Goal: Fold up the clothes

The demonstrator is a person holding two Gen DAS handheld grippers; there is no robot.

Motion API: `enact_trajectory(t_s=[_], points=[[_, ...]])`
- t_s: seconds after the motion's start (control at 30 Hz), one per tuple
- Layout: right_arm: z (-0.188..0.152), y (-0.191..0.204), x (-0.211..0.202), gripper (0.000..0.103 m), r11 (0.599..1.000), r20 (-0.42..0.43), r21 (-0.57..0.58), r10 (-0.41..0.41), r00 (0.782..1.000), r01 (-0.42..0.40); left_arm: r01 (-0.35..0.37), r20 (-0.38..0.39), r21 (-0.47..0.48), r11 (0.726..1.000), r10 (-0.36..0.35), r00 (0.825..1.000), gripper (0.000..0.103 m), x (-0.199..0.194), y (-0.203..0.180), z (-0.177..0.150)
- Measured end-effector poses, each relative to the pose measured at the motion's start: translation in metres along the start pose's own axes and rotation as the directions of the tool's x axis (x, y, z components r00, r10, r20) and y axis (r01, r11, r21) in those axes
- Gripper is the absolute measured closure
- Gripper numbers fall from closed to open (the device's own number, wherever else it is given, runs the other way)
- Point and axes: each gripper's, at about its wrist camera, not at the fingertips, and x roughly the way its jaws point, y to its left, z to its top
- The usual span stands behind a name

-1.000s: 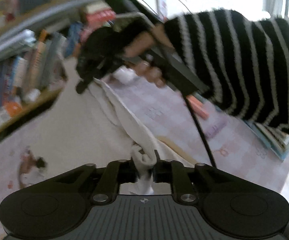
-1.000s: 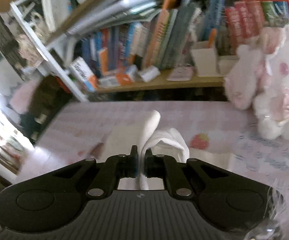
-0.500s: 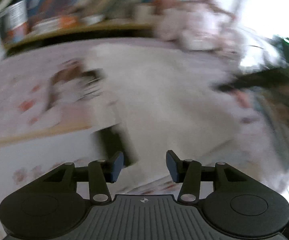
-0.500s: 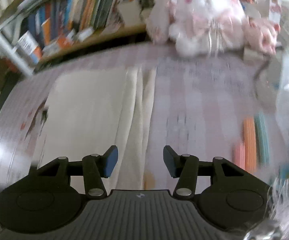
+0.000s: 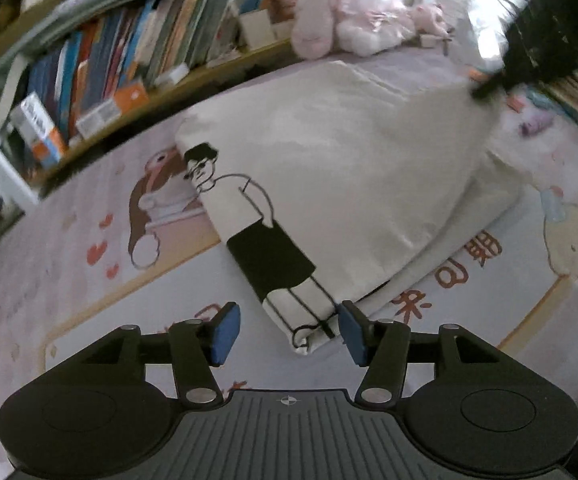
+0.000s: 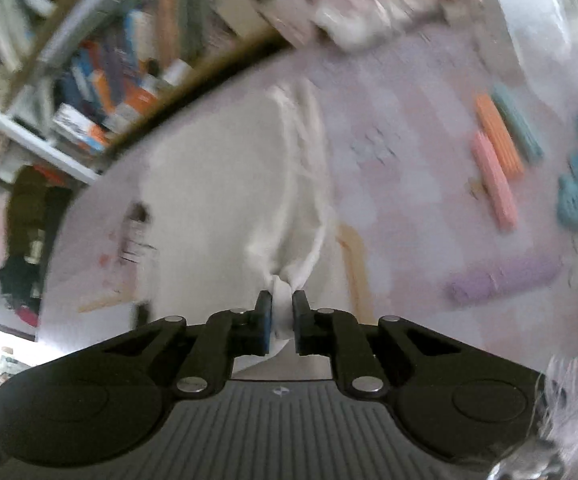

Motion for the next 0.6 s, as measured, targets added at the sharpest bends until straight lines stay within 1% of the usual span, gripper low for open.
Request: enact_trajectory(t_s=[0.1, 0.13, 0.17, 0.2, 0.23, 0.27, 0.33, 0.4, 0.43, 0.5, 0.53, 0.6], points=[[0.007, 0.021, -0.014, 0.093, 0.999, 0.04, -0.04, 0.026, 0.999, -0.024, -0.047, 0.014, 0.058, 0.997, 0.046, 0.999, 0.05, 0.005, -0.009, -0.003], [0.009, 0.029, -0.019, 0.093, 0.998, 0.054, -0.053, 0.035, 0.998, -0.032, -0.061, 0.018, 0.064, 0.996, 0.06, 0.998, 0.066, 0.006, -0.009, -0.004], [0.01, 0.034, -0.023, 0.093, 0.997, 0.063, -0.062, 0.041, 0.997, -0.037, -0.074, 0.023, 0.067, 0.995, 0.072, 0.997, 0.087, 0.006, -0.009, -0.005], [0.009, 0.034, -0.025, 0.093, 0.998, 0.063, -0.057, 0.038, 0.997, -0.035, -0.074, 0.043, 0.047, 0.996, 0.072, 0.997, 0.094, 0.002, -0.006, -0.006], [0.008, 0.033, -0.028, 0.093, 0.998, 0.063, -0.052, 0.036, 0.997, -0.033, -0.073, 0.062, 0.026, 0.997, 0.072, 0.995, 0.097, -0.002, -0.002, -0.008], [0.005, 0.032, -0.028, 0.093, 0.999, 0.06, -0.046, 0.026, 0.998, -0.023, -0.072, 0.079, 0.007, 0.997, 0.071, 0.994, 0.098, -0.005, 0.001, -0.009], [-0.005, 0.018, -0.02, 0.094, 0.999, 0.03, -0.026, -0.038, 0.999, 0.039, -0.052, 0.064, -0.012, 0.999, 0.053, 0.997, 0.098, -0.004, 0.005, -0.013], [-0.016, -0.004, 0.003, 0.094, 0.995, -0.057, 0.017, -0.094, 0.994, 0.095, -0.033, 0.049, -0.031, 0.999, 0.034, 0.998, 0.097, -0.002, 0.009, -0.018], [-0.022, -0.014, 0.014, 0.094, 0.993, -0.093, 0.038, -0.107, 0.99, 0.111, -0.024, 0.042, -0.039, 0.999, 0.025, 0.999, 0.097, -0.002, 0.01, -0.02], [-0.029, -0.019, 0.022, 0.093, 0.993, -0.104, 0.042, -0.106, 0.989, 0.111, -0.019, 0.031, -0.025, 1.0, 0.02, 0.999, 0.096, 0.0, 0.01, -0.023], [-0.032, -0.021, 0.025, 0.093, 0.993, -0.108, 0.041, -0.106, 0.988, 0.111, -0.01, 0.029, -0.03, 0.999, 0.011, 1.0, 0.093, 0.0, 0.013, -0.024], [-0.031, -0.019, 0.024, 0.092, 0.994, -0.104, 0.014, -0.109, 0.989, 0.111, 0.008, 0.027, -0.042, 0.999, -0.007, 1.0, 0.093, -0.001, 0.018, -0.025]])
